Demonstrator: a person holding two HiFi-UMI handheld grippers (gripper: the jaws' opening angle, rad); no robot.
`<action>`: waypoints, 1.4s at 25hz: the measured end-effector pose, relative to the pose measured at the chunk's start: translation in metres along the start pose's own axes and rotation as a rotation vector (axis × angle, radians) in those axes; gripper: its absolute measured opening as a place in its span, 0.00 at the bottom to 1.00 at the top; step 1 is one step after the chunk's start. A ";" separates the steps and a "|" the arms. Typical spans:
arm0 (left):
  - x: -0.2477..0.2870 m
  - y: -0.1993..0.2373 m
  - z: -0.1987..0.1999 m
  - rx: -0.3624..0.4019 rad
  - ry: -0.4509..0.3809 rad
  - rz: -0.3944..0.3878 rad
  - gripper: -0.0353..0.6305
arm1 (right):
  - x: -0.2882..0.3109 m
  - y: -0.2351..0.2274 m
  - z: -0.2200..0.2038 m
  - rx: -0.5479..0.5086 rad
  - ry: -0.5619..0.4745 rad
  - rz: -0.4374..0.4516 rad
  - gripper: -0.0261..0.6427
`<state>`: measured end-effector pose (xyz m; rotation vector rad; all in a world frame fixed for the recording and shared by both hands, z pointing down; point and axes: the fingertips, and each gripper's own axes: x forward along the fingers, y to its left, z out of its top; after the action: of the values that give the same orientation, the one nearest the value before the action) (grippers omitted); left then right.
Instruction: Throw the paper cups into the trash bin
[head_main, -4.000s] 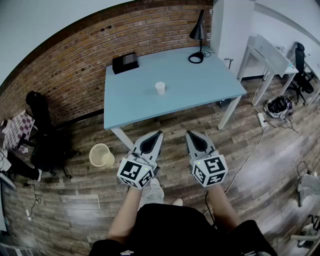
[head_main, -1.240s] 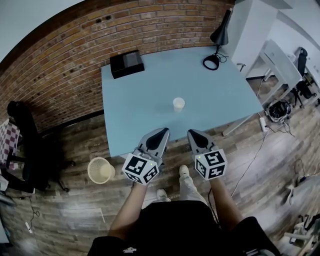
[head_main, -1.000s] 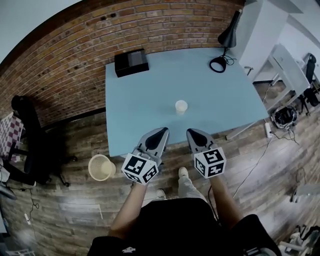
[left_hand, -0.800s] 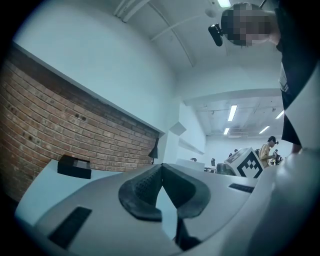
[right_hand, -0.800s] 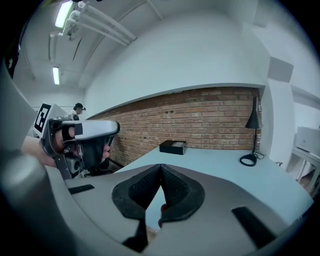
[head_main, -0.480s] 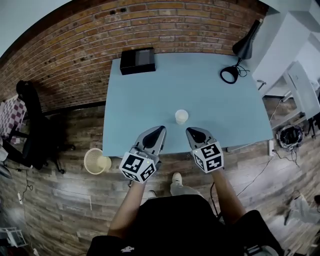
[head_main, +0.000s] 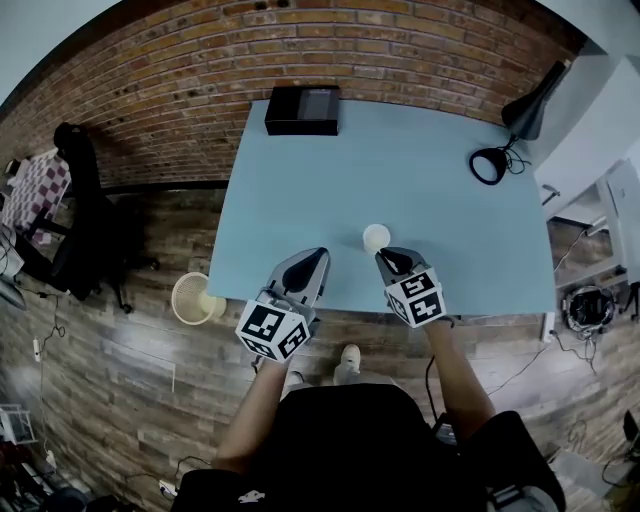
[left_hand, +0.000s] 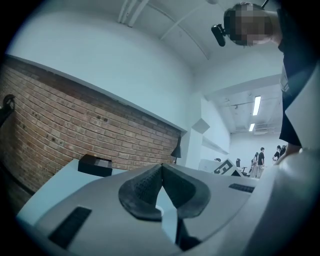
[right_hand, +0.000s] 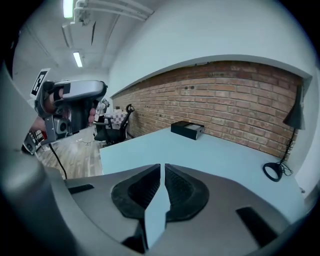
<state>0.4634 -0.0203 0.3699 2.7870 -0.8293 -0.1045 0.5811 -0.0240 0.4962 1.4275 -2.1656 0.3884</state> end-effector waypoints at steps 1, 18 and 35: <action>0.000 0.003 -0.001 -0.001 0.001 0.011 0.06 | 0.006 -0.001 -0.003 -0.004 0.012 0.012 0.05; 0.001 0.034 -0.008 0.003 0.023 0.157 0.06 | 0.090 -0.016 -0.070 -0.431 0.350 0.057 0.27; -0.005 0.035 -0.016 -0.005 0.014 0.190 0.06 | 0.099 -0.019 -0.091 -0.535 0.430 0.073 0.15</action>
<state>0.4428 -0.0426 0.3935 2.6842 -1.0834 -0.0539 0.5907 -0.0626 0.6262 0.8764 -1.7891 0.1075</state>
